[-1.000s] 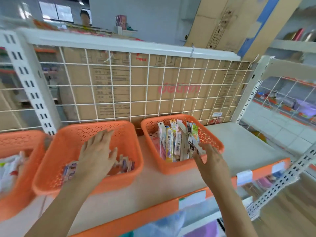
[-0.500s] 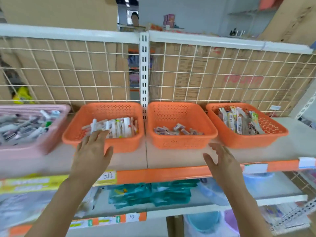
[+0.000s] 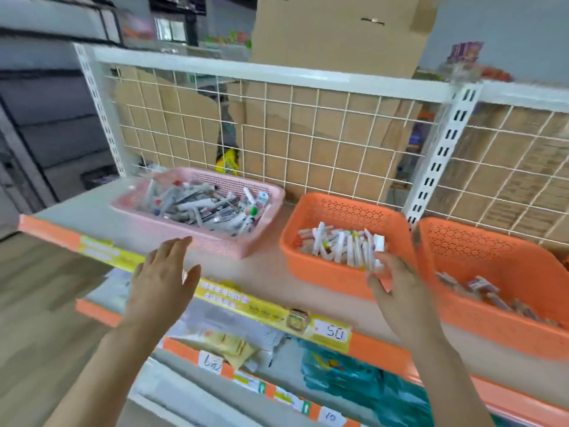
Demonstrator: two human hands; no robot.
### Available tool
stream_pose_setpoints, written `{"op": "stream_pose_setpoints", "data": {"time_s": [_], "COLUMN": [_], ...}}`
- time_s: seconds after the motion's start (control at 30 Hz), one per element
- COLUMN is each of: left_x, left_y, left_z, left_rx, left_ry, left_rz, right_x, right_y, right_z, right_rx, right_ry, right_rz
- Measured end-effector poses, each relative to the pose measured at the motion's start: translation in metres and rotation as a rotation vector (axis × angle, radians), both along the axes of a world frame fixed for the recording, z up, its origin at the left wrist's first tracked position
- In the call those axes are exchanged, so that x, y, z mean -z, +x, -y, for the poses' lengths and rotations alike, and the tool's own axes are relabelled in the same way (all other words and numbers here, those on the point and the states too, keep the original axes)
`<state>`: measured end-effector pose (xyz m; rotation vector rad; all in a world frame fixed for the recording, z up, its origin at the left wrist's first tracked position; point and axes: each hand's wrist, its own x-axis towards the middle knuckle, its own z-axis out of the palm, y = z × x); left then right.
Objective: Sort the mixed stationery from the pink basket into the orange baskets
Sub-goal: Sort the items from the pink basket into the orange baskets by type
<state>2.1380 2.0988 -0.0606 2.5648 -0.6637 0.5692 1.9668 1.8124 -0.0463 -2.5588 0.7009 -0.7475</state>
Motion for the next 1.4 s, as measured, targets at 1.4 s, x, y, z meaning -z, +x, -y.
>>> {"op": "stream_pose_setpoints", "data": {"time_s": [1.4], "left_x": [0.001], "left_y": [0.32], "left_z": [0.001], "left_rx": [0.182], "left_ry": [0.57], "left_rz": [-0.3], "right_x": [0.021], "right_y": [0.412], "right_z": [-0.14], "right_rx": [-0.526], "right_ry": [-0.075], "right_rz": [-0.649]}}
